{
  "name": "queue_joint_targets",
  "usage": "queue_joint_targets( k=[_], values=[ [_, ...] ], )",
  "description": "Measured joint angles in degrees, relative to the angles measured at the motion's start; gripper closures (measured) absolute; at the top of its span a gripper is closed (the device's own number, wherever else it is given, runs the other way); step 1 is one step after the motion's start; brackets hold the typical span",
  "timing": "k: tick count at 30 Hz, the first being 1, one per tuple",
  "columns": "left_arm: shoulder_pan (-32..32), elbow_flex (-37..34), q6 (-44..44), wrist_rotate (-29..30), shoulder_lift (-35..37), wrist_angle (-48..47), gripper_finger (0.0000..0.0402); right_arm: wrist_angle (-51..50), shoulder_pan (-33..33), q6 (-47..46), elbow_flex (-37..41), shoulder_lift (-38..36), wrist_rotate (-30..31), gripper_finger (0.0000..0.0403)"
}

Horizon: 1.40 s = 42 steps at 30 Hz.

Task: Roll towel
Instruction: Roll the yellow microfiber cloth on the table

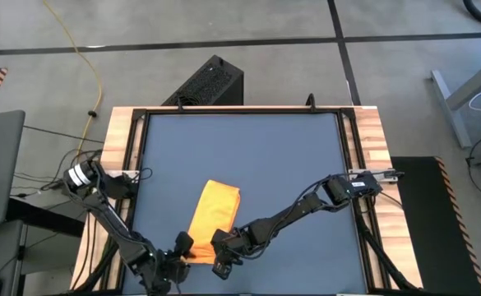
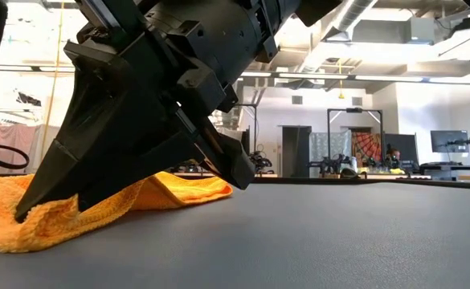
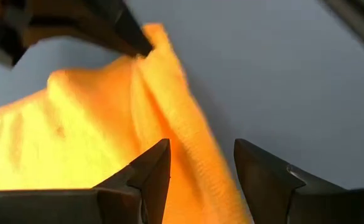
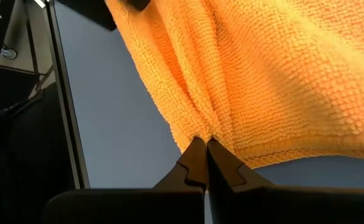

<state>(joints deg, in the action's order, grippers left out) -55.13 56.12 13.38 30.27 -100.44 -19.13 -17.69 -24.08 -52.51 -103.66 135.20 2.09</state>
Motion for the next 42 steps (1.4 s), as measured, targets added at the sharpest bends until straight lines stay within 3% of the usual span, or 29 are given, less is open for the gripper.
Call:
queue_joint_targets(
  k=[9, 12, 16, 18, 29, 37, 42],
  values=[
    [1.86, 0.00, 10.09, -2.82, 0.00, -4.49, 0.0249, 0.11, 0.04, -0.01, 0.02, 0.02, -0.09, 0.0385],
    [3.07, -0.01, 12.57, -6.00, 0.00, -4.51, 0.0289, 0.13, 0.07, -0.03, 0.02, 0.02, -0.15, 0.0385],
    [4.50, 0.00, 12.17, -11.29, 0.00, -4.28, 0.0376, 0.13, 0.07, -0.13, 0.02, 0.04, -0.21, 0.0385],
    [5.13, -0.01, 11.28, -13.11, 0.00, -4.25, 0.0392, 0.11, 0.07, -0.61, 0.02, 0.04, -0.22, 0.0385],
    [10.71, -2.76, 6.57, -29.52, 0.48, -0.08, 0.0401, -0.02, -0.68, -3.47, 0.02, 0.04, -0.74, 0.0385],
    [15.98, -13.04, 5.27, -39.14, 8.11, 11.46, 0.0401, -0.20, -0.87, -4.51, 0.02, 0.07, -0.85, 0.0385],
    [19.30, -21.34, 9.82, -42.97, 13.82, 17.11, 0.0401, 0.32, -0.31, -4.53, 0.02, 0.08, -0.70, 0.0385]
  ],
)
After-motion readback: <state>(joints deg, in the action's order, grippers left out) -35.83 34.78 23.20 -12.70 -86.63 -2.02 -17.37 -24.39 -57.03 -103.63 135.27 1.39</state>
